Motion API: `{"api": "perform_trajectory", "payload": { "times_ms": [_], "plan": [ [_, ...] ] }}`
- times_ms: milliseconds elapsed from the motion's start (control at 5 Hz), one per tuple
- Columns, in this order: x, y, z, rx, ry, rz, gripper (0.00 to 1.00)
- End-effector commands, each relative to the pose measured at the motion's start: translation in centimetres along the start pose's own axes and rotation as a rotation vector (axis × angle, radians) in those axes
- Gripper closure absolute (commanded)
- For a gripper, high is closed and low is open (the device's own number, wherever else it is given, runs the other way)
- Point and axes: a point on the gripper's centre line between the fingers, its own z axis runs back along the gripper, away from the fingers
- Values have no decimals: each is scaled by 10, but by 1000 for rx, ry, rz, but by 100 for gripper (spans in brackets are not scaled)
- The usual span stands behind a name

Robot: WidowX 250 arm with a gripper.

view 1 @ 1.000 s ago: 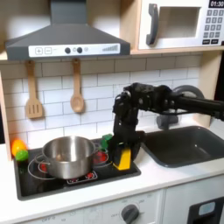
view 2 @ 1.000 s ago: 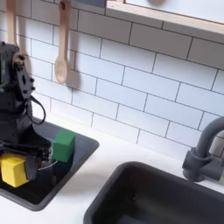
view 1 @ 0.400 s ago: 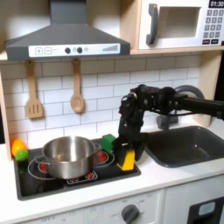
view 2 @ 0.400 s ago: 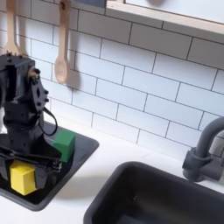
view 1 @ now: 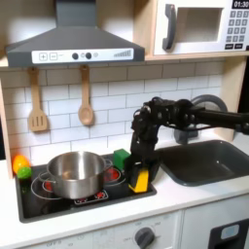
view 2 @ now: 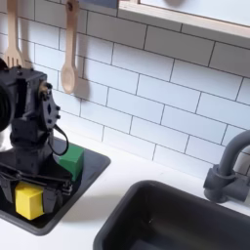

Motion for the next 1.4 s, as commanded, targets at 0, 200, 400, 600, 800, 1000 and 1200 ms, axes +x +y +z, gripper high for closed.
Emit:
{"api": "perform_trajectory", "payload": {
  "times_ms": [0, 200, 400, 600, 800, 1000, 1200],
  "plan": [
    [2, 1, -4, -5, 9, 7, 13],
    [2, 0, -5, 0, 7, -11, 0],
    [1, 4, 1, -16, -47, -8, 0],
    [6, -2, -2, -21, -37, -20, 0],
    [7, -2, 1, -20, -50, -20, 0],
    [6, -2, 1, -20, -48, -20, 0],
    [6, -2, 1, -20, -48, -20, 0]
  ]
}}
